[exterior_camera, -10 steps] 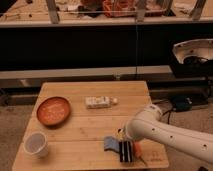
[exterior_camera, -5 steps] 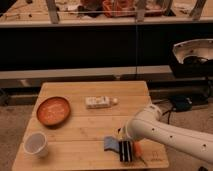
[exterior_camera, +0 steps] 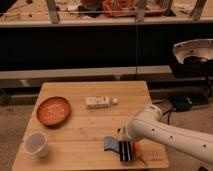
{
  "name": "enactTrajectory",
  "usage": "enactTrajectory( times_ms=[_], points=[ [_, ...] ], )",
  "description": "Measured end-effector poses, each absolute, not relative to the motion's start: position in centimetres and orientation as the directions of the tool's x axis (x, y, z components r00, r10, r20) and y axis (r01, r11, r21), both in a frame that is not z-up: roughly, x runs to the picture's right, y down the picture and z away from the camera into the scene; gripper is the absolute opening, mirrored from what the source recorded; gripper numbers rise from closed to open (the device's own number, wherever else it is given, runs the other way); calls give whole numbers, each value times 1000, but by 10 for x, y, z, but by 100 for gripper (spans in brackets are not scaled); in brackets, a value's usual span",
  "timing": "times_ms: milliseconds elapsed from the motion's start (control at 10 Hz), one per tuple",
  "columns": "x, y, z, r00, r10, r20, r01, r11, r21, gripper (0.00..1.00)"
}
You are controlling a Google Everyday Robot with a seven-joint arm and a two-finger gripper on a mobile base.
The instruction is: Place the eraser on the white sponge
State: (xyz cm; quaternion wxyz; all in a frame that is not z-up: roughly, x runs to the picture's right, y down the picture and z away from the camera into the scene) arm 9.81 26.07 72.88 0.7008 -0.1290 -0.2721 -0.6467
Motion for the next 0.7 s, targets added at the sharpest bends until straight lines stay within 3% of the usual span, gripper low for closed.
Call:
enactTrajectory(
  times_ms=[700],
  points=[
    [97,260,731,-9,-843,538,976,109,187,4]
  ],
)
